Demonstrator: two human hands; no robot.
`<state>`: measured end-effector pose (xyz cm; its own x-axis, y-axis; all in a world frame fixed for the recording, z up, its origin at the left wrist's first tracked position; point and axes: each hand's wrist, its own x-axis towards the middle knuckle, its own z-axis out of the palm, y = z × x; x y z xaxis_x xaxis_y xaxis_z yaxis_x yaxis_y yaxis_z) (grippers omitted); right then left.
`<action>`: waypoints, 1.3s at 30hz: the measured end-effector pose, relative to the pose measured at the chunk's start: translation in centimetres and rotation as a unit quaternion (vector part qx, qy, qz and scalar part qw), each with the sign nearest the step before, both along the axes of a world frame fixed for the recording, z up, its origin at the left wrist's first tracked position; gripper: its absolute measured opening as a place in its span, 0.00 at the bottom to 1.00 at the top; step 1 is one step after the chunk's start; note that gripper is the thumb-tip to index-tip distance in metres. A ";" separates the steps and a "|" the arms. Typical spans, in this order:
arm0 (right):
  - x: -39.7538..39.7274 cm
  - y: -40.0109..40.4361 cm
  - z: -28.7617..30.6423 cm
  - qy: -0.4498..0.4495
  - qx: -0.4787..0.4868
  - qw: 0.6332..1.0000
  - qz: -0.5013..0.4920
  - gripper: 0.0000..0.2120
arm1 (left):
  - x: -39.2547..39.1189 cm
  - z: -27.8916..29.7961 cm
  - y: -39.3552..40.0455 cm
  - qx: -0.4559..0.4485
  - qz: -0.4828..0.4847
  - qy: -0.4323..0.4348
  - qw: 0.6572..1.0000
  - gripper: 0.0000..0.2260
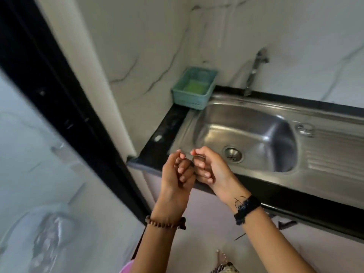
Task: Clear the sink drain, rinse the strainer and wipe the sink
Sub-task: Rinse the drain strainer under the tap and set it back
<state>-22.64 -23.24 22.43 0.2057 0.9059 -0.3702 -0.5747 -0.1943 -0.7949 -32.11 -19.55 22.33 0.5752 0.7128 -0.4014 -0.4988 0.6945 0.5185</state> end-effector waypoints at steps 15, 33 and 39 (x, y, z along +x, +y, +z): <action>33.5 -1.8 -5.0 -0.271 -0.142 0.916 -0.259 0.07 | 35.8 -3.6 0.0 0.088 -0.210 0.218 0.949 0.11; 49.6 -1.8 -13.2 -0.427 -0.301 0.814 -0.255 0.09 | 51.3 -13.0 3.4 0.064 -0.241 0.335 0.909 0.07; 46.8 1.2 -13.1 -0.426 -0.252 0.834 -0.244 0.06 | 47.5 -13.6 5.8 -0.010 -0.205 0.227 0.952 0.05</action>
<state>24.21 -21.99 9.30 0.8874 0.4106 -0.2096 0.0491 -0.5364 -0.8425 15.36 -13.78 8.72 0.5678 0.4546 -0.6862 0.0888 0.7950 0.6001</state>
